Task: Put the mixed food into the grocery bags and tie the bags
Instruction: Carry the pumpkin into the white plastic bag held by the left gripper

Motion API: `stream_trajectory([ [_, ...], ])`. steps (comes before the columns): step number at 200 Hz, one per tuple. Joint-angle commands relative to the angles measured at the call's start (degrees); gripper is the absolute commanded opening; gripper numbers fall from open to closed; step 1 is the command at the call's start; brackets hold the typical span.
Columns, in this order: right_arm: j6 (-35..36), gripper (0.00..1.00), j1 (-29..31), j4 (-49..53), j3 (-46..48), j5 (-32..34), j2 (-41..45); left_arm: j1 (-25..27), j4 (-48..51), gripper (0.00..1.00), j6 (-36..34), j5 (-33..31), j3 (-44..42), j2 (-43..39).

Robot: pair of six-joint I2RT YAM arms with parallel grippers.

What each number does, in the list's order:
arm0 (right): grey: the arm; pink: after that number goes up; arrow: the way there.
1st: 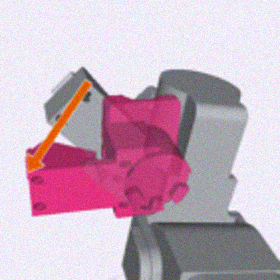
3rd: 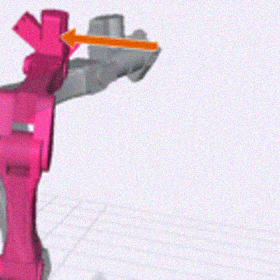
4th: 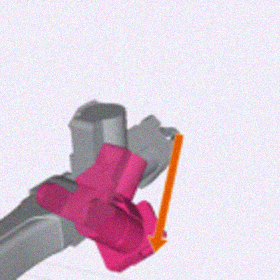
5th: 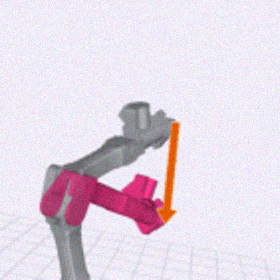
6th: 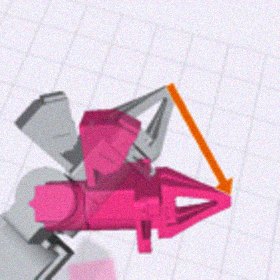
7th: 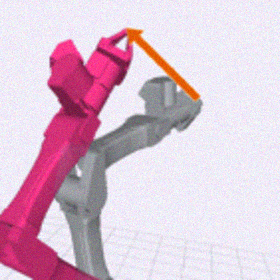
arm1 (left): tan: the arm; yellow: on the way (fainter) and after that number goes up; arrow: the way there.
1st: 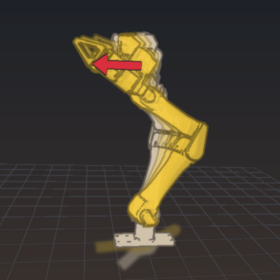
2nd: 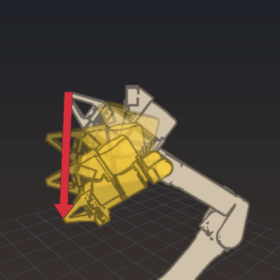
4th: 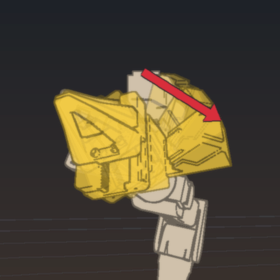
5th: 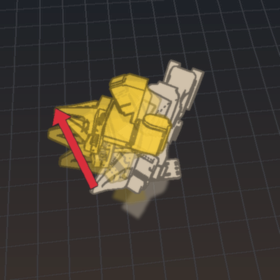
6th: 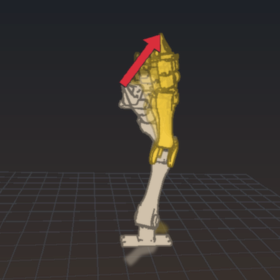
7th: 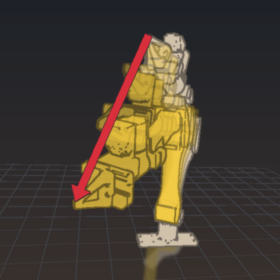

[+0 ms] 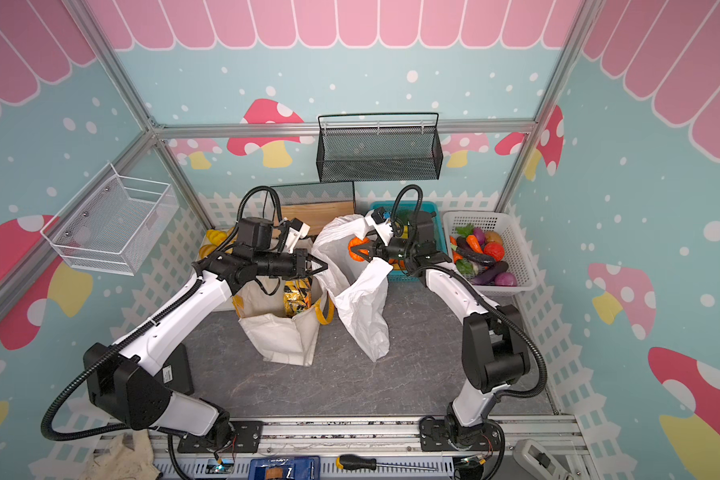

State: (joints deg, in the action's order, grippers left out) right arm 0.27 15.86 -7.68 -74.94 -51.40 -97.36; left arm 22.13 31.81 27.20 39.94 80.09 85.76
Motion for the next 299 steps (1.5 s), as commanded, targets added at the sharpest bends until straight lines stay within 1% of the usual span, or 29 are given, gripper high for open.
stream_trajectory([
  [1,5.36,0.35,0.06,7.41,-0.01,3.67,-0.74,-0.38,-0.78,0.00,-0.92,0.23,-0.73,-0.14],
  [20,5.42,0.35,0.05,13.58,4.24,10.87,2.42,-0.37,-0.78,0.00,-1.01,-0.60,-0.73,-0.33],
  [39,2.99,0.35,0.05,17.92,10.43,16.73,8.63,-0.34,-0.73,0.00,-0.97,-0.66,-0.64,-0.24],
  [51,0.51,0.35,0.14,19.89,14.40,18.60,12.65,-0.40,-0.79,0.00,-0.84,-0.23,-0.56,0.00],
  [71,-2.91,0.36,0.83,23.10,18.91,21.60,17.03,-0.40,-0.74,0.00,-0.83,0.76,-0.33,0.54],
  [84,-3.80,0.36,2.37,23.61,20.79,23.34,18.32,-0.36,-0.76,0.00,-0.92,0.99,-0.20,0.73],
  [101,-3.35,0.37,4.65,22.77,20.90,23.87,17.65,-0.34,-0.72,0.00,-1.01,1.53,0.13,1.14],
  [126,-2.24,0.40,6.82,16.43,19.93,23.58,16.73,-0.36,-0.74,0.00,-0.97,1.94,-0.01,1.81],
  [159,-3.14,0.43,7.08,-1.49,23.49,21.19,19.02,-0.35,-0.79,0.00,-1.01,2.14,-0.11,2.39],
  [174,-4.38,0.44,7.34,-10.15,25.24,17.93,18.56,-0.40,-0.73,0.00,-1.10,2.16,-0.05,2.57],
  [188,-4.45,0.44,7.83,-12.81,24.65,16.23,16.34,-0.25,-0.78,0.00,-1.10,2.34,0.06,2.82],
  [198,-3.52,0.44,8.47,-11.51,23.44,15.89,14.24,-0.25,-0.79,0.00,-1.10,2.41,0.08,2.91],
  [214,-1.70,0.44,9.46,-7.72,22.60,17.56,11.72,-0.25,-0.77,0.00,-0.94,2.46,0.26,3.06],
  [231,-0.58,0.45,9.80,-2.86,23.27,20.93,10.70,-0.25,-0.73,0.00,-1.01,2.37,0.23,2.97],
  [264,-0.90,0.49,9.80,7.88,25.04,28.20,12.24,-0.42,-0.76,0.00,-1.36,1.50,0.21,2.55],
  [278,-3.01,0.54,9.67,11.27,25.28,33.16,12.85,-0.50,-0.75,0.00,-1.20,0.93,0.22,2.47],
  [291,-4.91,0.62,9.63,14.30,24.38,37.70,12.65,-0.51,-0.79,0.00,-1.10,0.84,0.31,2.35],
  [299,-5.35,0.66,9.63,15.75,23.51,38.99,12.55,-0.47,-0.73,0.00,-1.16,0.73,0.33,2.40],
])
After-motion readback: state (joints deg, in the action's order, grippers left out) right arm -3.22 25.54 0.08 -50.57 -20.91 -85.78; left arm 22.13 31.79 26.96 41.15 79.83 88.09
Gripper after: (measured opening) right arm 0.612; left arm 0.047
